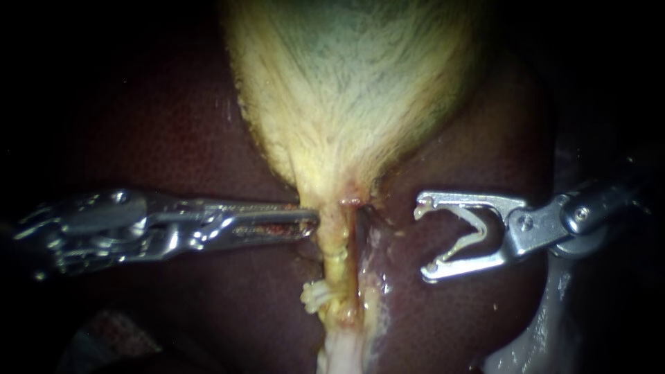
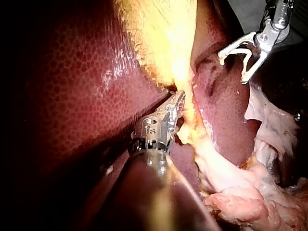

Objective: Clipping third clip left tube

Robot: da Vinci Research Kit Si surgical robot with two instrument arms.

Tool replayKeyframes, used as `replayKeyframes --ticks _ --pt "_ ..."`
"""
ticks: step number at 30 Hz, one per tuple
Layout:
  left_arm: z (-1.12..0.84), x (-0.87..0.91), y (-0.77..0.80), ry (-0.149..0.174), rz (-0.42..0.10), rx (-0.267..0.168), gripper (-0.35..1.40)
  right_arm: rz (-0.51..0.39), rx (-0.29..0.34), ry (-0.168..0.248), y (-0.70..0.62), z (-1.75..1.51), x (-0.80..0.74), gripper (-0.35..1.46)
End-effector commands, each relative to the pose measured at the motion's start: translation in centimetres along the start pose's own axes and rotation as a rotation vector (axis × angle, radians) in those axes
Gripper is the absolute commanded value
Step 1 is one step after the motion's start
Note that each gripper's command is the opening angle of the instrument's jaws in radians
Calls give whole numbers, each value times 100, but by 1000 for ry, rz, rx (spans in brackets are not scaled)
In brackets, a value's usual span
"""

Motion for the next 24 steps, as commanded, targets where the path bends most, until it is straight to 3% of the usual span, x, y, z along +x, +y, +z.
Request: replayKeyframes --ticks 1,6,16,24 --pt "-1 0 0 0 0 0 -35 0 0 0 -1 1 0 60" --pt "-7 -1 2 -1 0 5 -35 9 12 1 -8 18 -6 60" --pt "-46 -13 11 -29 -10 4 -35 183 55 -7 -31 94 -32 60" --pt "-62 -14 -5 -42 -15 2 -35 225 70 -12 -20 128 -49 59"
